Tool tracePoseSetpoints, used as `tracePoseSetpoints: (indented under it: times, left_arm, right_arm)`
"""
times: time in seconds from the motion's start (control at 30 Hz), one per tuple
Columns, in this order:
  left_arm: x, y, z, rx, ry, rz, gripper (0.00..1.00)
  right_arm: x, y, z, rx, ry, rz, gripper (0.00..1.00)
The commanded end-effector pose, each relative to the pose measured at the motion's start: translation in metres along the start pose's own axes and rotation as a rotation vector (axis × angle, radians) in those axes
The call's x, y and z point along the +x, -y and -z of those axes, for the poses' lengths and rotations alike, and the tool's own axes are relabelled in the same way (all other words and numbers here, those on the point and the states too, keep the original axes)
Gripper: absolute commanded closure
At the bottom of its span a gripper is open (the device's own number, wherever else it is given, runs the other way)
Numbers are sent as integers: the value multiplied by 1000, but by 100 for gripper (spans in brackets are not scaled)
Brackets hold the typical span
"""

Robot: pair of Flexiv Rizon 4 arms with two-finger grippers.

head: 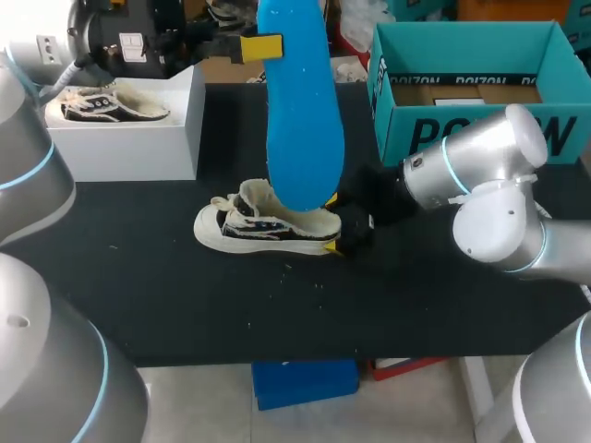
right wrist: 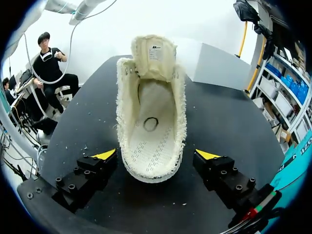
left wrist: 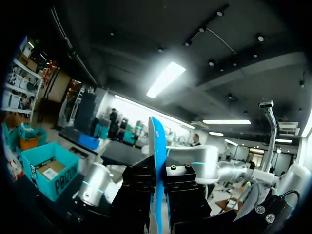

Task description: Take the shoe out of the shoebox, open the shoe tongue, remove and reinsert the insole, then place the shoe into the shoebox

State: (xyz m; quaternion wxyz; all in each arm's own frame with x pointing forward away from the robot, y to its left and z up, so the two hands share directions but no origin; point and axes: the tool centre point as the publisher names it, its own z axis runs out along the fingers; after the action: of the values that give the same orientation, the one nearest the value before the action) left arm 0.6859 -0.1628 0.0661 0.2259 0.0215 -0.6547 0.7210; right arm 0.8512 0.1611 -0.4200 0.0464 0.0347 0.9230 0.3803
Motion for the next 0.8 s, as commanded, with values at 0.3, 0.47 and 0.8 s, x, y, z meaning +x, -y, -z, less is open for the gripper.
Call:
tracePoseSetpoints:
  times: [0.3, 0.47, 0.8]
  left_arm:
    - [0, -1, 0, 0, 1, -1, 100]
    - [0, -1, 0, 0, 1, -1, 100]
    - [0, -1, 0, 0, 1, -1, 100]
  right_arm:
    - [-5, -21, 30, 369, -43, 17, 0]
    - [-7, -28, 35, 462, -44, 24, 0]
    - [-15, -40, 31, 614, -72, 47, 0]
